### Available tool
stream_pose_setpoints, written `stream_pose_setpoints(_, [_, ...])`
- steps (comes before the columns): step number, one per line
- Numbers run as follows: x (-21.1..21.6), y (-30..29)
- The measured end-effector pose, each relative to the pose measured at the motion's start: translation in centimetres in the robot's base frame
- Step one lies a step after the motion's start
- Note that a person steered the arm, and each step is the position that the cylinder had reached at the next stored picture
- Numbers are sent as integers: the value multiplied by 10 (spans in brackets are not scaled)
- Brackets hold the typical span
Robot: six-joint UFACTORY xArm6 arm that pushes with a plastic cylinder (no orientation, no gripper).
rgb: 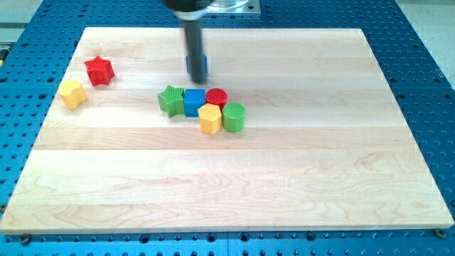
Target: Slide the blue triangle to the top right of the red star
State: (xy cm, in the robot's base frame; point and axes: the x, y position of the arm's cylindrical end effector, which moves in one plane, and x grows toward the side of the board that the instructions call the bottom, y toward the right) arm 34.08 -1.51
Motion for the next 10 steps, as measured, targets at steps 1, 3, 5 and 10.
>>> stream_pose_setpoints(1, [-21,16])
stream_pose_setpoints(3, [-41,-102])
stream_pose_setpoints(5, [-22,-106])
stream_pose_setpoints(10, [-17,4])
